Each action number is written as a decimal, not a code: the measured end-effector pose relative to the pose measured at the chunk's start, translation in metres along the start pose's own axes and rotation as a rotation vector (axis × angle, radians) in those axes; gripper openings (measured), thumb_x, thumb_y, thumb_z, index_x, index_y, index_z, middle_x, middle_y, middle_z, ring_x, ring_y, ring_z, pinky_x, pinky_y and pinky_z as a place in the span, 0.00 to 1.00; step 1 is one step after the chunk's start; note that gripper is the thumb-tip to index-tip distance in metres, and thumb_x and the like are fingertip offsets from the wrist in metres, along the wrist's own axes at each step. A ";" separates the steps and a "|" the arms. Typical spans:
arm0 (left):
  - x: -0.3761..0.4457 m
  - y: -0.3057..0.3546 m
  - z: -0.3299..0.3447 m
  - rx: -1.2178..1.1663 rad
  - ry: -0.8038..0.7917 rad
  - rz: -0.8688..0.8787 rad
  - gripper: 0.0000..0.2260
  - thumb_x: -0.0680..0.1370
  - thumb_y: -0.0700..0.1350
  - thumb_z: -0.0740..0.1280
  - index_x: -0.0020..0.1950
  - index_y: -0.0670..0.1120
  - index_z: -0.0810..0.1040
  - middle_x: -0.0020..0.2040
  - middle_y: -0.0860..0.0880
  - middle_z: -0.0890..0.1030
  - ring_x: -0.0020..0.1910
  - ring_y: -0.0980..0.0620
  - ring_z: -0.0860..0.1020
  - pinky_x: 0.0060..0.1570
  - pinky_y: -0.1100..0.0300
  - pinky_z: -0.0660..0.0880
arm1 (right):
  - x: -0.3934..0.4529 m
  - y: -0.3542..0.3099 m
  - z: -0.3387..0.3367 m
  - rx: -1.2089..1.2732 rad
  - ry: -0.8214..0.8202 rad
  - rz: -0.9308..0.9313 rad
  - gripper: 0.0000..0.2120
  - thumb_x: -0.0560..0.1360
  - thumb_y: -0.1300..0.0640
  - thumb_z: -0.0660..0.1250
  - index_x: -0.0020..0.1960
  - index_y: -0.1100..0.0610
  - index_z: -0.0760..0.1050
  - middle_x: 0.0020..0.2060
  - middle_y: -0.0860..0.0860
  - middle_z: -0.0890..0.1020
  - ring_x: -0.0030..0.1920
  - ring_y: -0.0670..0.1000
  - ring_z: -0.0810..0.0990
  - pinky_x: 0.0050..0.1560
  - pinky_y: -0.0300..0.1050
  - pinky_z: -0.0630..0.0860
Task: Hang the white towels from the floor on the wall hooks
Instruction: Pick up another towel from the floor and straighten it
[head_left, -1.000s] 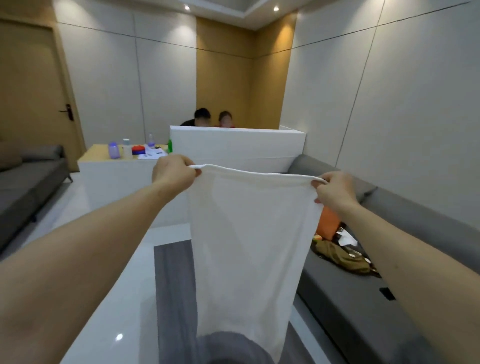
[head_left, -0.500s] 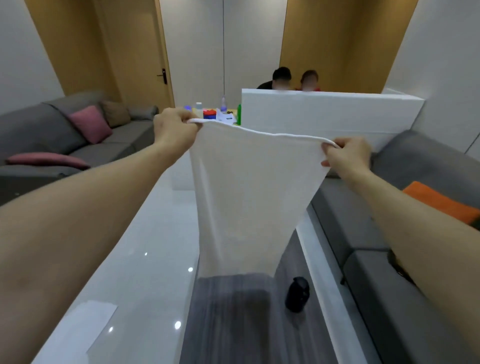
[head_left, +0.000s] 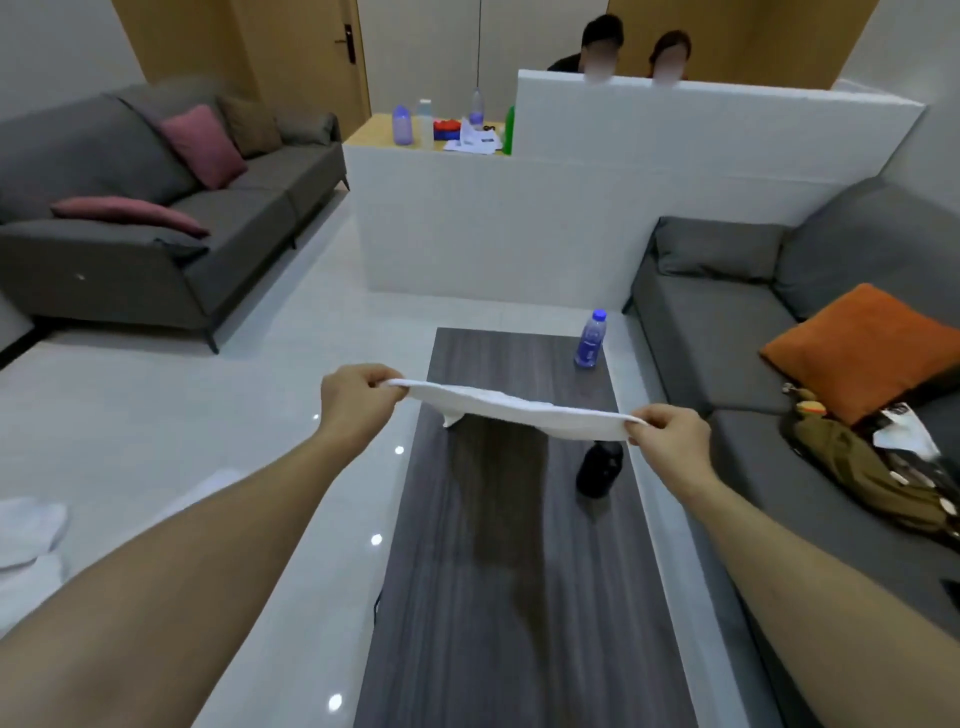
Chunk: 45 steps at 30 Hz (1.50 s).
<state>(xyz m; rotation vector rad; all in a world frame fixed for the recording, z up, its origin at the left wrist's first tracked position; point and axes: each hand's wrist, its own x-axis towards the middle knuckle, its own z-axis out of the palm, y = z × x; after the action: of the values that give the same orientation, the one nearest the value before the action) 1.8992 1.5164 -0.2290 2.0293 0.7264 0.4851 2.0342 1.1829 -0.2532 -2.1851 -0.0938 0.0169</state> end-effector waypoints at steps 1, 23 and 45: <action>-0.021 -0.019 0.001 0.018 -0.024 -0.028 0.06 0.71 0.43 0.70 0.38 0.53 0.85 0.33 0.56 0.82 0.34 0.58 0.78 0.30 0.71 0.68 | -0.023 0.013 0.005 -0.007 -0.017 0.026 0.11 0.71 0.63 0.70 0.36 0.50 0.82 0.31 0.48 0.82 0.36 0.50 0.81 0.38 0.41 0.76; -0.276 -0.230 0.044 0.368 -0.390 -0.280 0.07 0.75 0.46 0.66 0.41 0.47 0.84 0.35 0.51 0.81 0.38 0.53 0.77 0.34 0.62 0.69 | -0.282 0.232 0.030 -0.223 -0.205 0.349 0.16 0.72 0.59 0.72 0.31 0.41 0.77 0.30 0.37 0.80 0.36 0.41 0.81 0.35 0.33 0.73; -0.083 -0.228 0.166 0.422 -0.305 -0.513 0.18 0.76 0.48 0.67 0.65 0.45 0.77 0.58 0.43 0.81 0.54 0.44 0.79 0.53 0.58 0.74 | -0.023 0.217 0.139 -0.180 -0.240 0.397 0.14 0.76 0.54 0.70 0.60 0.57 0.80 0.52 0.53 0.84 0.52 0.53 0.80 0.57 0.44 0.74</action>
<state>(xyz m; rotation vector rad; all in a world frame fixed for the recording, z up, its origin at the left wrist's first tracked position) 1.8645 1.4550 -0.5140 2.1165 1.1784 -0.2925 2.0179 1.1695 -0.5109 -2.3401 0.2122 0.5132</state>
